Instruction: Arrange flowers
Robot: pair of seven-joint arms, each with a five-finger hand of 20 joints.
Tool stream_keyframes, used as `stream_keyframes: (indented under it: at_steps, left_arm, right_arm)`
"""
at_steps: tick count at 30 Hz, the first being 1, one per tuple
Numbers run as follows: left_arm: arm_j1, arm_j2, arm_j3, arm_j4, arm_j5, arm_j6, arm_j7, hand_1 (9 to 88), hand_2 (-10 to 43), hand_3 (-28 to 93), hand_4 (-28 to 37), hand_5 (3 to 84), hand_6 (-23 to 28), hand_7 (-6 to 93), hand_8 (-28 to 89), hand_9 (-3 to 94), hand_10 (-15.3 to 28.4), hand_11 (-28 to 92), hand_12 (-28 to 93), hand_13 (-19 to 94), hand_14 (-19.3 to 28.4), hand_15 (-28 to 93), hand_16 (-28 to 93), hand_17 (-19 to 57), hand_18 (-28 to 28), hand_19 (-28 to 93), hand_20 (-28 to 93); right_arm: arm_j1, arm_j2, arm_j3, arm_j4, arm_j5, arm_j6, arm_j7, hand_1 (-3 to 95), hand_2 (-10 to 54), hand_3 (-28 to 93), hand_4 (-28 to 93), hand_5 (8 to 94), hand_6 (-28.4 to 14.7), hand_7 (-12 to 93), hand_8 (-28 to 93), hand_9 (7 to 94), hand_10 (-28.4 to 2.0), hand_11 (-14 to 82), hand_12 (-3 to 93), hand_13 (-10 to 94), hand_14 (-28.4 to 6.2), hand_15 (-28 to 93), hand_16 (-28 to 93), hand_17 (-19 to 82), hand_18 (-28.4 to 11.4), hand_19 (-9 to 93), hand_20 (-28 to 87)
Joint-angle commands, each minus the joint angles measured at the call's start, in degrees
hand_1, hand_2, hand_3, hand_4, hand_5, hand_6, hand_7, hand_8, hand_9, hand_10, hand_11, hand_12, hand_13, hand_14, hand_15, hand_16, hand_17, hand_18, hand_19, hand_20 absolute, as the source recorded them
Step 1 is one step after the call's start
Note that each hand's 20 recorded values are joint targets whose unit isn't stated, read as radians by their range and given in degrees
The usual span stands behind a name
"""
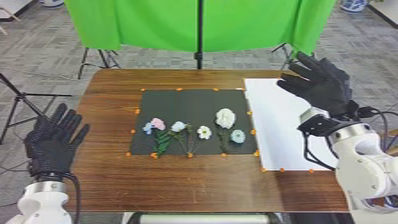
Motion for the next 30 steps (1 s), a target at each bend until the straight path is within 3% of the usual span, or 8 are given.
stream_keyframes:
  at_steps: [1, 18, 22, 26, 30]
  left_arm:
    - [0.5, 0.38, -0.14, 0.05, -0.30, -0.94, -0.46, 23.4, 9.9, 75, -28.3, 40.1, 5.1, 10.7, -9, 29.9, 11.8, 15, 7, 21, 8.5, 18, -7, -1.6, 11.3, 24, 12]
    - [1.3, 0.95, -1.78, -0.04, -0.98, -0.89, 0.51, 23.7, 9.9, 75, -28.3, 40.2, 5.2, 10.9, -9, 30.4, 11.9, 16, 7, 22, 8.5, 18, -7, -1.5, 11.3, 24, 12]
    - [-0.5, 3.00, -1.21, 0.65, -1.70, -0.45, 0.87, 23.8, 9.9, 75, -28.3, 40.2, 5.2, 10.9, -9, 30.5, 11.9, 16, 7, 22, 8.6, 18, -7, -1.5, 11.3, 24, 12]
    - [-2.9, 5.24, -1.09, 1.27, -1.67, -1.09, 1.30, 23.8, 9.9, 75, -28.3, 40.1, 5.2, 11.0, -9, 30.5, 11.9, 16, 7, 22, 8.5, 18, -7, -1.6, 11.3, 24, 12]
    - [-3.7, 5.09, -1.54, 1.36, -1.73, -0.98, 1.61, 23.9, 10.0, 75, -28.3, 40.1, 5.2, 11.0, -9, 30.5, 12.0, 16, 7, 22, 8.6, 18, -7, -1.6, 11.3, 24, 12]
  right_arm:
    - [-0.1, 0.0, -0.1, -0.5, 0.3, -0.3, -0.2, 17.6, 9.2, 74, -22, 39.0, -2.8, 8, -8, 35.4, -13.8, 2.9, 13.1, 31, -16.7, 14, 24, 13, -19.1, 30, 20]
    - [-0.5, 0.2, -0.2, -1.9, 0.4, -2.3, -0.1, 17.7, 9.2, 74, -22, 39.1, -3.2, 8, -8, 35.3, -13.8, 2.9, 13.1, 31, -16.8, 14, 24, 13, -19.2, 30, 20]
    - [-0.1, 0.6, -0.7, -2.2, 0.5, -2.0, -0.2, 17.6, 9.2, 74, -21, 39.2, -3.2, 8, -8, 35.4, -13.8, 2.9, 13.2, 31, -16.9, 14, 24, 13, -19.2, 30, 20]
    - [1.0, 1.1, -0.8, -2.4, 0.6, -2.7, -0.2, 17.8, 9.2, 74, -21, 39.2, -3.2, 8, -8, 35.3, -13.8, 2.9, 13.1, 31, -16.9, 14, 24, 13, -19.2, 30, 20]
    - [2.2, 1.6, -1.2, -2.4, 0.6, -2.3, -0.6, 17.8, 9.2, 74, -21, 39.2, -3.2, 8, -8, 35.3, -13.8, 2.9, 13.1, 31, -16.8, 14, 24, 13, -19.2, 30, 20]
